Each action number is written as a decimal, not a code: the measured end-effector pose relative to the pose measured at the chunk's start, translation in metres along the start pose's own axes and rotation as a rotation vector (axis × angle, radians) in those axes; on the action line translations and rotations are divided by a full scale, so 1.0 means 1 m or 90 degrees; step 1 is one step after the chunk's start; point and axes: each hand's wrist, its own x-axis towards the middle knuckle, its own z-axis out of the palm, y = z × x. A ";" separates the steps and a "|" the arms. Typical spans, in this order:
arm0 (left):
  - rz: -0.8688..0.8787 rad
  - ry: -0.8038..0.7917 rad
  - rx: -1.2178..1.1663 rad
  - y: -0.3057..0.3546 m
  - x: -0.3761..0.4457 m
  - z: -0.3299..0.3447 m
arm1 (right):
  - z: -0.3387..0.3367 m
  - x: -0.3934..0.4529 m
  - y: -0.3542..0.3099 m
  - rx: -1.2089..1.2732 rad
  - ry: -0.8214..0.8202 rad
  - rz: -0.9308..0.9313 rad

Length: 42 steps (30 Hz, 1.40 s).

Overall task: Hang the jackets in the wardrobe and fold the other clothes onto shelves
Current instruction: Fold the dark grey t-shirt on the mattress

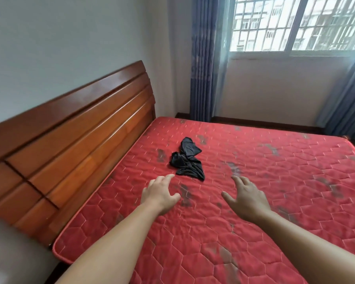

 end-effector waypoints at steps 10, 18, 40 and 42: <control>-0.025 -0.045 -0.014 -0.057 0.167 0.003 | 0.048 0.151 -0.042 -0.015 -0.025 0.041; -0.080 -0.013 -0.015 -0.082 0.238 0.038 | 0.110 0.251 -0.039 0.011 -0.085 0.025; 0.069 -0.152 0.166 -0.189 0.582 0.339 | 0.459 0.520 -0.005 -0.033 -0.110 -0.040; 0.086 -0.118 0.165 -0.188 0.609 0.347 | 0.477 0.547 -0.011 -0.024 -0.090 -0.044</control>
